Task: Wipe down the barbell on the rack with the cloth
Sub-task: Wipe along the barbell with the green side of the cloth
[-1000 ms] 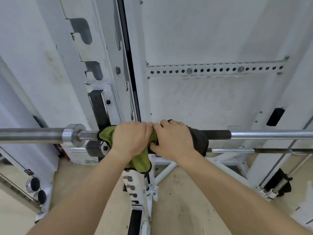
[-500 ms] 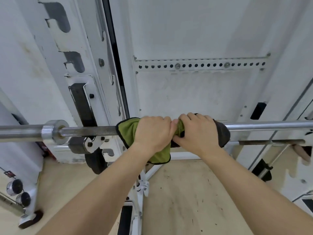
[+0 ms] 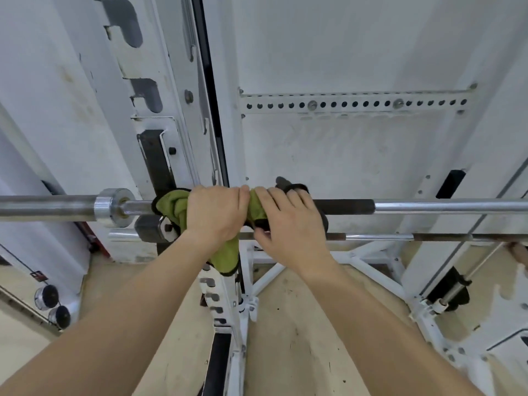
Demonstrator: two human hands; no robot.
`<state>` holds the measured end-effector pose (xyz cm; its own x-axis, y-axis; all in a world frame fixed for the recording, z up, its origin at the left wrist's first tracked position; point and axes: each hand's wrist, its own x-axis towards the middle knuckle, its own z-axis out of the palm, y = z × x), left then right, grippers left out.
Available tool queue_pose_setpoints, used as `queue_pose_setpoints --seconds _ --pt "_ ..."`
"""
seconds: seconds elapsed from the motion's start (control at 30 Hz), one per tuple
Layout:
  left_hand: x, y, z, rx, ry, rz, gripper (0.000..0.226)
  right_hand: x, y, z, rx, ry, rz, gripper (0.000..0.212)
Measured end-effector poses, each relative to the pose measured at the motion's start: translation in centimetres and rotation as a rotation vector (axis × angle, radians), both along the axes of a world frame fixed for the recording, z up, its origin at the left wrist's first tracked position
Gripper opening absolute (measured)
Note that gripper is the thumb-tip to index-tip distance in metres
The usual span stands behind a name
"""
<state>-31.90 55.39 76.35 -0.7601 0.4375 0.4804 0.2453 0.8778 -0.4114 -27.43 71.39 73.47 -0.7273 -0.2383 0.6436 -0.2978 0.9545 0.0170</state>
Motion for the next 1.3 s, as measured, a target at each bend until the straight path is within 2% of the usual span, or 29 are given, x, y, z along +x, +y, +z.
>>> queue_pose_setpoints --seconds 0.07,0.13,0.23,0.3,0.37,0.4,0.47,0.53,0.67,0.77,0.9,1.0,1.1,1.2,1.3 --pt "0.6 2.5 0.3 -0.022 -0.021 -0.053 0.031 1.5 1.7 -1.4 -0.112 0.037 -0.05 0.064" --pt "1.1 5.5 0.6 0.0 -0.053 -0.126 0.032 3.3 2.1 -2.7 -0.348 0.056 -0.071 0.062" --pt "1.0 8.9 0.9 0.145 -0.127 -0.159 0.046 5.9 1.7 -4.0 -0.863 0.109 -0.039 0.06" --pt "1.0 10.8 0.9 0.208 -0.161 -0.178 0.053 6.7 1.6 -4.2 -1.318 0.144 -0.046 0.066" --pt "1.2 12.5 1.0 0.248 -0.178 -0.208 0.053 6.5 2.1 -3.2 -1.81 0.025 -0.064 0.074" --pt "1.5 13.2 1.0 0.249 -0.175 -0.231 0.05 6.0 2.4 -2.6 -1.987 -0.058 -0.035 0.078" --pt "1.9 13.7 1.0 0.218 -0.163 -0.307 0.043 4.8 3.2 -1.3 -2.219 -0.172 0.119 0.072" --pt "1.8 12.7 0.9 0.205 -0.19 -0.335 0.042 3.1 3.7 0.1 -2.386 -0.165 0.208 0.06" --pt "0.9 7.4 0.8 0.22 -0.187 -0.244 0.047 0.2 0.6 1.4 -2.515 -0.109 0.051 0.06" --pt "0.3 1.6 0.9 0.237 -0.157 -0.137 0.047 -0.2 -4.8 1.6 -2.59 -0.285 0.149 0.066" --pt "-0.1 -2.5 1.0 0.221 -0.104 0.013 0.055 0.5 -7.5 1.3 -2.586 -0.527 0.29 0.06" --pt "-0.1 0.9 0.8 0.126 -0.104 -0.011 0.047 1.0 -4.7 0.8 -2.517 -0.516 0.325 0.047" --pt "0.9 7.6 0.5 -0.001 -0.115 -0.105 0.032 1.8 0.8 0.9 -2.529 -0.347 0.197 0.044" --pt "1.5 15.3 0.3 0.111 -0.122 -0.147 0.05 2.1 8.3 0.7 -2.489 -0.182 0.062 0.05" --pt "2.2 22.9 0.3 0.188 -0.182 -0.21 0.051 2.9 14.9 0.6 -2.492 -0.051 -0.01 0.053"
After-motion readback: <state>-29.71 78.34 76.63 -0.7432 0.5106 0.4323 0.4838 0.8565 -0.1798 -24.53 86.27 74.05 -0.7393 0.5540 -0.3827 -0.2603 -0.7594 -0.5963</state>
